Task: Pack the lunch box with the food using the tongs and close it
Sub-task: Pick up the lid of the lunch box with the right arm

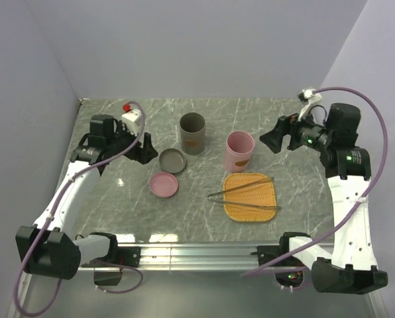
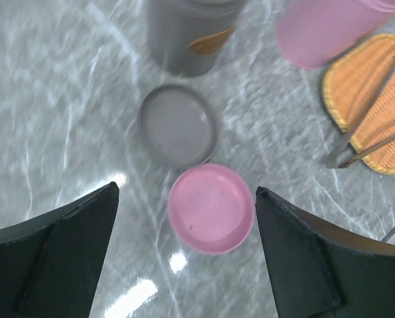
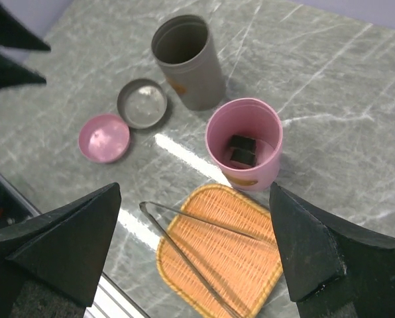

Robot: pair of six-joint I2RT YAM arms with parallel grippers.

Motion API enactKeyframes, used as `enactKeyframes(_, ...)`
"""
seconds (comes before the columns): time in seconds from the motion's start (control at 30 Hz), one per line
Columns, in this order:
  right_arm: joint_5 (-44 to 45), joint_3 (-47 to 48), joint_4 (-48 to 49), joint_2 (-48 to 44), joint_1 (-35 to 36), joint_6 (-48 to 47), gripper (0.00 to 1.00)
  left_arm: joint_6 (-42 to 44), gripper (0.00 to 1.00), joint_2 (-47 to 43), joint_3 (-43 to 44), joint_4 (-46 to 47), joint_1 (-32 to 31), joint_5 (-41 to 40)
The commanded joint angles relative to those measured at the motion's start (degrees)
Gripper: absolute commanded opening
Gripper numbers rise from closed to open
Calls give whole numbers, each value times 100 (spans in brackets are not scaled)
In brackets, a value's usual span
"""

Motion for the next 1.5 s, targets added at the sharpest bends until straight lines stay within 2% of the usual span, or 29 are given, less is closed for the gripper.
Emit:
enactKeyframes(0.0,807,147,76,175,894,-520,100,-48,90,273,167,-310,660,999)
enactKeyframes(0.1,1300,190,120,465,1670,-827,100,-259,92,388,228,-275,960,1457)
enactKeyframes(0.13,1650,278,94,570,2256,-941,100,-303,93,397,263,-258,961,1493)
enactKeyframes(0.23,1986,349,242,1080,3154,-1634,100,-409,95,406,368,-222,1144,1589)
enactKeyframes(0.47,1619,76,1455,2299,4264,-2900,98,-750,95,669,1142,-319,1645,1879)
enactKeyframes(0.63,1293,830,1264,3801,4520,-3620,88,-1208,95,740,1292,-82,2050,2590)
enactKeyframes(0.73,1161,1156,1035,4488,4564,-4112,81,-1437,95,678,1178,32,2068,2767)
enactKeyframes(0.83,1126,1149,1173,4807,4617,-4396,76,-1412,95,608,1072,-98,2077,2873)
enactKeyframes(1.03,1433,1008,1491,5334,4828,-5081,73,-945,96,476,985,-547,2147,2908)
enactKeyframes(1.2,2031,841,1930,5519,5092,-5240,72,-936,96,415,774,-460,2156,3005)
enactKeyframes(1.33,2233,1122,1913,5914,5127,-5345,70,-814,96,441,747,-512,2173,3013)
enactKeyframes(1.47,2435,1140,2071,6099,5127,-5521,63,-638,96,432,843,-679,2191,3005)
